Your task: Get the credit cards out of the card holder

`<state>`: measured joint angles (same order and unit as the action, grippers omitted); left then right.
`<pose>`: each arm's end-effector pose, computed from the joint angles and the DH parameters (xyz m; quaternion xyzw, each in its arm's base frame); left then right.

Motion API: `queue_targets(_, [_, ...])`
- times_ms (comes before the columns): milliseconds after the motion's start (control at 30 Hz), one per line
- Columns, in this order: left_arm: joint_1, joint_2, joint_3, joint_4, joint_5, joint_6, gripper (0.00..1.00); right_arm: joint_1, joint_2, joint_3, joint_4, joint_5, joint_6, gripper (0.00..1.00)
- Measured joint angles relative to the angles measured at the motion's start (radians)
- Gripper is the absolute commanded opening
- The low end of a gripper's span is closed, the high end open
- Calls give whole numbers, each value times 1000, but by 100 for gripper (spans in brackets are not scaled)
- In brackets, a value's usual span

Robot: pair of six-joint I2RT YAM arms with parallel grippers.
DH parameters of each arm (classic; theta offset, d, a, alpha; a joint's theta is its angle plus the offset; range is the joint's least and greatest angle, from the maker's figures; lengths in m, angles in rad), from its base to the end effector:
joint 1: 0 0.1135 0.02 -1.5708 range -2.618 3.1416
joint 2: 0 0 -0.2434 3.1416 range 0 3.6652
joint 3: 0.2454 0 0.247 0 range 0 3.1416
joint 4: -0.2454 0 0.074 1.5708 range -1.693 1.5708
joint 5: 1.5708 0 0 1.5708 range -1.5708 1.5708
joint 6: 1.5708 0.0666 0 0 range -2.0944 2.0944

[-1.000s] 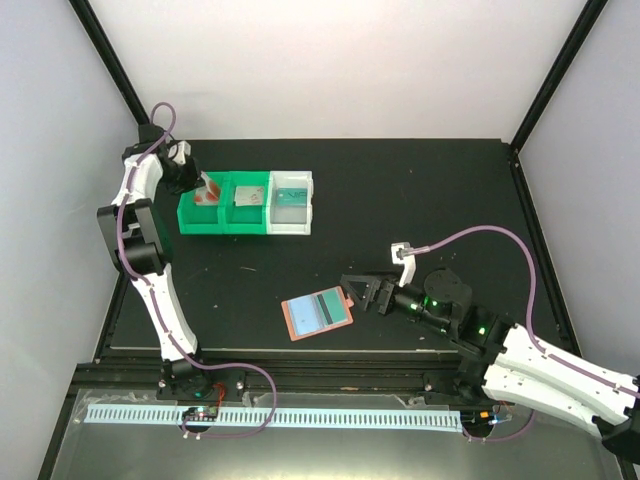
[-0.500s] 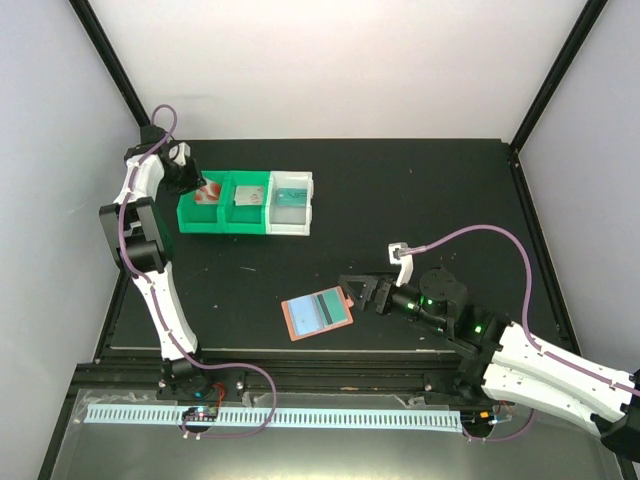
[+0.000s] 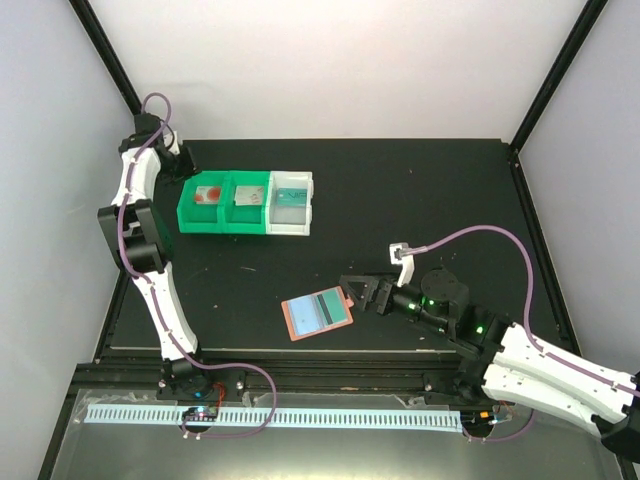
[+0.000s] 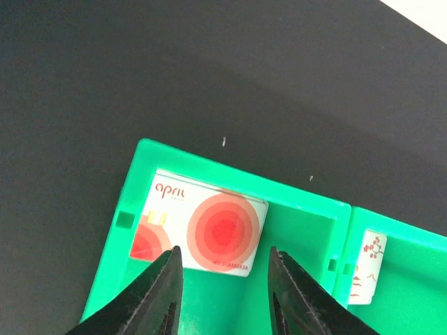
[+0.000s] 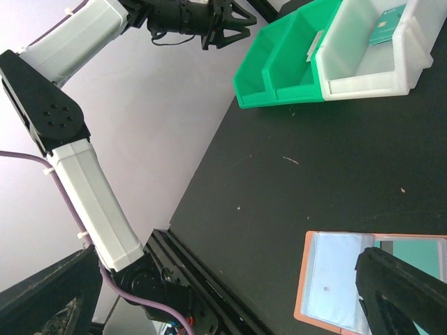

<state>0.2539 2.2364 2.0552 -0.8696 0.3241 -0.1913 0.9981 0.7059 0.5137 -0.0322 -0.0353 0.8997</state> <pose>0.4747 0.1013 0.2018 -0.1701 0.9394 -0.1479 0.2585 0.1164 0.1849 0.2533 -0.0494 0.7802 0.5147 0.3520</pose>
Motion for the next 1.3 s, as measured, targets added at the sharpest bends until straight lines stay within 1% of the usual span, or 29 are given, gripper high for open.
queue_targets(33, [-1, -3, 0, -11, -9, -4, 42, 0, -4, 0, -3, 0, 0, 100])
queue_targets(67, [-2, -8, 0, -25, -14, -7, 56, 0, -8, 0, -7, 1, 0, 100])
queue_targets(133, [-8, -26, 0, -50, -33, -15, 71, 0, -16, 0, -18, 6, -1, 100])
queue_targets(167, [-11, -38, 0, -65, -45, -20, 82, 0, -19, 0, -23, 8, -1, 100])
queue_targets(200, [-16, -54, 0, -79, -58, -30, 95, 0, -20, 0, -29, 8, -1, 100])
queue_targets(233, [-20, -72, -2, -90, -66, -36, 99, 0, -21, 0, -32, 9, -2, 100])
queue_targets(433, [-58, -216, -26, -149, -111, -53, 99, 0, -20, 2, -83, 10, -2, 100])
queue_targets(533, [-82, -290, -72, -169, -117, -52, 99, 0, -18, 13, -126, 19, -2, 100])
queue_targets(700, [-130, -418, -272, -171, -86, -44, 98, 0, 9, 69, -240, 65, -5, 100])
queue_targets(767, [-156, -471, -369, -171, -64, -40, 97, 0, 21, 90, -276, 81, -12, 100])
queue_targets(900, [-214, -573, -510, -162, -16, -36, 95, 0, 45, 114, -330, 98, -39, 98])
queue_targets(967, [-244, -636, -586, -138, 21, -37, 94, 0, 65, 121, -349, 101, -55, 95])
queue_targets(1133, [-319, -783, -775, -73, 94, -49, 93, 0, 134, 134, -374, 97, -105, 82])
queue_targets(1233, [-367, -843, -874, -26, 132, -67, 91, 0, 190, 150, -375, 90, -126, 69])
queue_targets(1300, [-398, -875, -940, 6, 153, -84, 90, 0, 222, 152, -370, 82, -138, 57])
